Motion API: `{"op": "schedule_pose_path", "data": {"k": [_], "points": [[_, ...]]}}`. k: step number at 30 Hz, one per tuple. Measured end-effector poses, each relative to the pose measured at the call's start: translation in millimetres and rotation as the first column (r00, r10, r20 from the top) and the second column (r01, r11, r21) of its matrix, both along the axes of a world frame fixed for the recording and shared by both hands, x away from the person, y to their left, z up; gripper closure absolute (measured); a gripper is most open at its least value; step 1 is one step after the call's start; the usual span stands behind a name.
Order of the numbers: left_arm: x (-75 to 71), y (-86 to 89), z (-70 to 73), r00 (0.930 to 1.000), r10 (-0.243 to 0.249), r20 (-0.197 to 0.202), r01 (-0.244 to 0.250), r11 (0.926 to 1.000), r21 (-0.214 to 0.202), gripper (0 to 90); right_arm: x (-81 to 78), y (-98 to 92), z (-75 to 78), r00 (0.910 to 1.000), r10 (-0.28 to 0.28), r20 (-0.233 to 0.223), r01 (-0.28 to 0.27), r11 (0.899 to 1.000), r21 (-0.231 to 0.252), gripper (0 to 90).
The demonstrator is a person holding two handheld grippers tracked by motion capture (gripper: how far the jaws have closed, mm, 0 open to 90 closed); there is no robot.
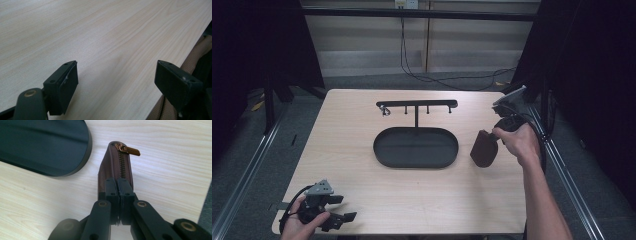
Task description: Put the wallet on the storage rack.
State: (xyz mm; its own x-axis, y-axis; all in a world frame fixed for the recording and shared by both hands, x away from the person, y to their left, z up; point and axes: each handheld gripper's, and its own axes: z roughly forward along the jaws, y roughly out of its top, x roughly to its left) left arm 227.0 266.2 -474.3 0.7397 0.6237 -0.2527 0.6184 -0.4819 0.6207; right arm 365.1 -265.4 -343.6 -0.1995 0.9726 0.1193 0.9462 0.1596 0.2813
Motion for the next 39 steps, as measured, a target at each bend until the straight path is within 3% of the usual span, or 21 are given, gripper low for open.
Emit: {"op": "schedule_pose_path", "data": {"k": [11, 25, 39], "points": [[1.1, 1.3, 0.0, 1.0000, 0.004, -0.007, -0.004, 1.0000, -0.006, 19.0, 4.0, 3.8, 11.5, 1.0000, 0.004, 0.000, -0.004, 1.000, -0.015, 88.2], [0.7, 1.0, 0.1, 1.0000, 0.007, -0.005, -0.007, 1.0000, 0.000, 19.0, 8.3, 19.9, 37.2, 0.9989, 0.027, 0.037, -0.026, 0.999, -0.029, 88.7], [0.1, 0.4, 0.3, 1.0000, 0.007, -0.002, -0.007, 0.9999, -0.009, 19.0, 15.2, 43.2, 41.6, 0.9970, 0.049, 0.060, -0.048, 0.999, -0.015, 89.0]]}}
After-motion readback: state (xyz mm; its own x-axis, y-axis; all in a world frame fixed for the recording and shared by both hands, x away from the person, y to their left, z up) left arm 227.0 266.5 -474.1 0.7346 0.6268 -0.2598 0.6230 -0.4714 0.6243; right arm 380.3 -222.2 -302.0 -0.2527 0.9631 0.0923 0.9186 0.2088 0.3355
